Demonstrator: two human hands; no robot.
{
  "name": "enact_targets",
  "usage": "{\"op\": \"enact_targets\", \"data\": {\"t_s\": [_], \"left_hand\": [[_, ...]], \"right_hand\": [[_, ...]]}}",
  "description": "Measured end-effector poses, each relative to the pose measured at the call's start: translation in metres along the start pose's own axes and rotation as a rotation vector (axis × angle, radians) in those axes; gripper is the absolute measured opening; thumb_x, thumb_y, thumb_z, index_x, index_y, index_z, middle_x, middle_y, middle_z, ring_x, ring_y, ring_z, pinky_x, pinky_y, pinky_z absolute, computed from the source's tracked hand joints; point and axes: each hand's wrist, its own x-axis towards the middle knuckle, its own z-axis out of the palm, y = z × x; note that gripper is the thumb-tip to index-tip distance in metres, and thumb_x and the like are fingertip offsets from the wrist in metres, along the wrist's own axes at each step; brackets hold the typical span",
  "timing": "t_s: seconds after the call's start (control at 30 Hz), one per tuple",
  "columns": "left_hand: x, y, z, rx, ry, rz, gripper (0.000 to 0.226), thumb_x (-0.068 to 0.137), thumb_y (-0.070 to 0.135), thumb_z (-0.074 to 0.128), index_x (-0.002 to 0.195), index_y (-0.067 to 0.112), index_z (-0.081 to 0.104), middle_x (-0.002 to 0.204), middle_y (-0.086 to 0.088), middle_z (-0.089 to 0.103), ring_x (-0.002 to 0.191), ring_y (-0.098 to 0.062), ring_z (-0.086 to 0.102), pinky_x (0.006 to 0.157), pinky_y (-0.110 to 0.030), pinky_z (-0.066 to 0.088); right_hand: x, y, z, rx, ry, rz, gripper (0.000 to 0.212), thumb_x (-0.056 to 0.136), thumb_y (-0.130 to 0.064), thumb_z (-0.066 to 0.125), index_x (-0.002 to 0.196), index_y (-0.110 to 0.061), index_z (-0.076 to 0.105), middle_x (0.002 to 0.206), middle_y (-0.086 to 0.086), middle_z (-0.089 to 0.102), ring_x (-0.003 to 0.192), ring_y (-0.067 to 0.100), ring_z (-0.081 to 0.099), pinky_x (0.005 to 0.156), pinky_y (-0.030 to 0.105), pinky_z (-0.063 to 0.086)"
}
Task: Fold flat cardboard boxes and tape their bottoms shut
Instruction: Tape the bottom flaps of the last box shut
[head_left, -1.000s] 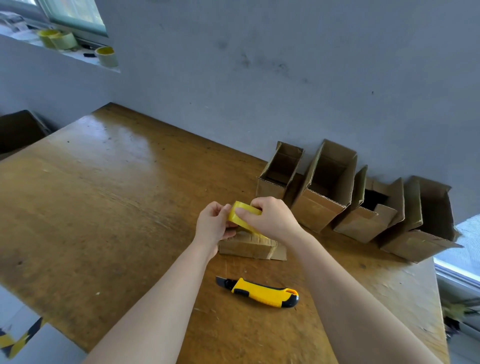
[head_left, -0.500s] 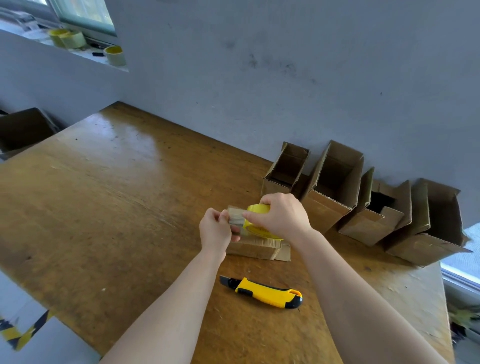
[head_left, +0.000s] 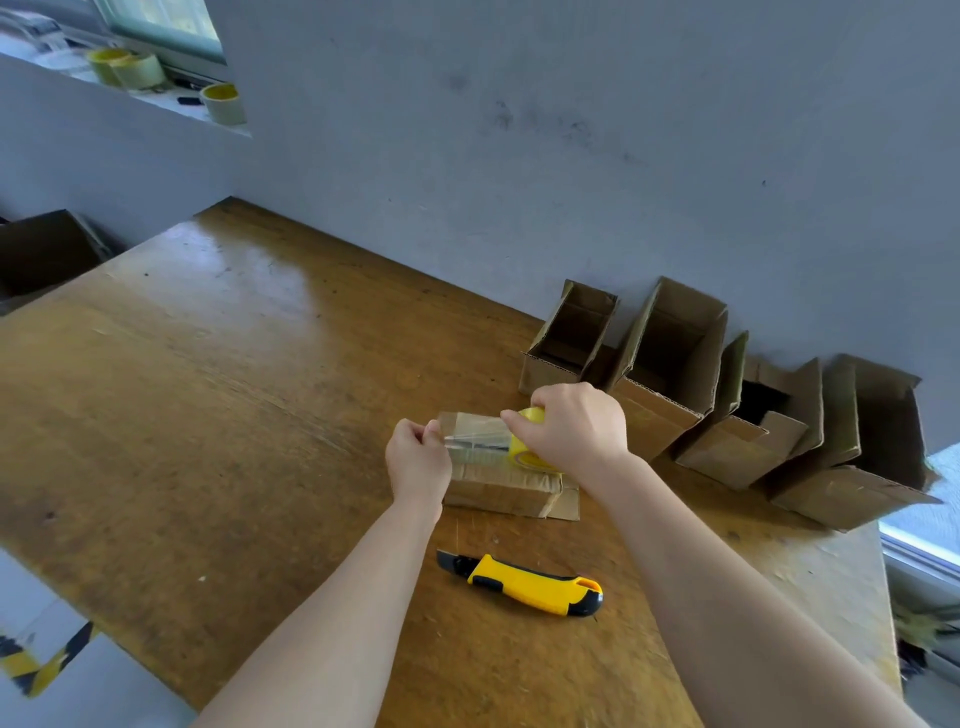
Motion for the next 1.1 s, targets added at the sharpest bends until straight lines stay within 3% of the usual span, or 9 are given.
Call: {"op": "enact_targets", "data": {"t_s": [0.33,0.53,0.73,0.8,0.87,0.93,1.0,1.1], "left_hand": [[0.012,-0.012,-0.003,0.049,-0.001,-0.085,0.017,0.098,0.025,0.051,0.083,0.017,0.053,0.084,-0.004,0.061,0.074,-0.014,0.062,0.052,-0.022,0.044],[0.017,-0.009,-0.002,0.090,-0.046,-0.109,0.018,0.098,0.026,0.049,0.085,0.015,0.054,0.084,-0.005,0.062,0.075,-0.018,0.061,0.063,-0.034,0.055],[0.016,-0.018,0.004,0.104,-0.126,-0.146,0.017,0.099,0.027,0.048,0.084,0.020,0.050,0.088,-0.003,0.059,0.076,-0.011,0.055,0.057,-0.024,0.045],[0.017,-0.018,0.005,0.101,-0.164,-0.175,0.014,0.099,0.029,0.048,0.095,0.017,0.054,0.094,-0.005,0.060,0.077,-0.012,0.054,0.062,-0.026,0.045],[0.019,-0.017,0.005,0.089,-0.204,-0.233,0.026,0.099,0.032,0.048,0.116,0.014,0.056,0.093,-0.003,0.059,0.081,-0.015,0.054,0.069,-0.028,0.045],[0.020,-0.013,0.005,0.090,-0.231,-0.322,0.040,0.098,0.037,0.048,0.131,0.014,0.052,0.087,-0.001,0.056,0.078,-0.016,0.053,0.061,-0.025,0.042],[0.021,-0.009,0.002,0.135,-0.250,-0.387,0.047,0.097,0.042,0.047,0.133,0.012,0.049,0.091,-0.002,0.056,0.073,-0.015,0.050,0.053,-0.025,0.035],[0.020,-0.016,-0.005,0.224,-0.245,-0.411,0.050,0.095,0.033,0.054,0.135,0.006,0.040,0.105,-0.010,0.056,0.080,-0.020,0.054,0.057,-0.026,0.039]], "right_hand": [[0.007,-0.022,0.006,-0.135,-0.033,0.005,0.048,0.090,-0.058,0.047,0.059,-0.023,0.044,0.057,-0.006,0.051,0.049,0.007,0.045,0.041,0.021,0.027],[0.008,-0.022,0.007,-0.107,-0.021,0.036,0.045,0.089,-0.058,0.050,0.061,-0.022,0.051,0.056,-0.007,0.051,0.049,0.007,0.046,0.041,0.020,0.028],[0.009,-0.022,0.010,-0.088,-0.012,0.035,0.043,0.088,-0.056,0.051,0.063,-0.022,0.053,0.055,-0.008,0.050,0.048,0.007,0.045,0.041,0.020,0.027],[0.010,-0.022,0.010,-0.095,-0.017,0.036,0.044,0.088,-0.056,0.051,0.062,-0.021,0.053,0.056,-0.007,0.051,0.048,0.007,0.045,0.041,0.020,0.028],[0.011,-0.023,0.011,-0.101,-0.029,0.038,0.043,0.088,-0.056,0.051,0.065,-0.021,0.056,0.057,-0.007,0.053,0.049,0.007,0.045,0.042,0.021,0.030],[0.012,-0.024,0.010,-0.102,-0.039,0.043,0.041,0.088,-0.056,0.051,0.071,-0.020,0.061,0.059,-0.006,0.055,0.050,0.008,0.046,0.043,0.021,0.032],[0.012,-0.024,0.010,-0.103,-0.046,0.049,0.042,0.088,-0.056,0.051,0.072,-0.019,0.062,0.060,-0.006,0.055,0.051,0.008,0.047,0.043,0.021,0.033],[0.012,-0.024,0.009,-0.100,-0.055,0.058,0.042,0.088,-0.057,0.051,0.072,-0.019,0.063,0.060,-0.007,0.055,0.052,0.007,0.048,0.042,0.021,0.032]]}}
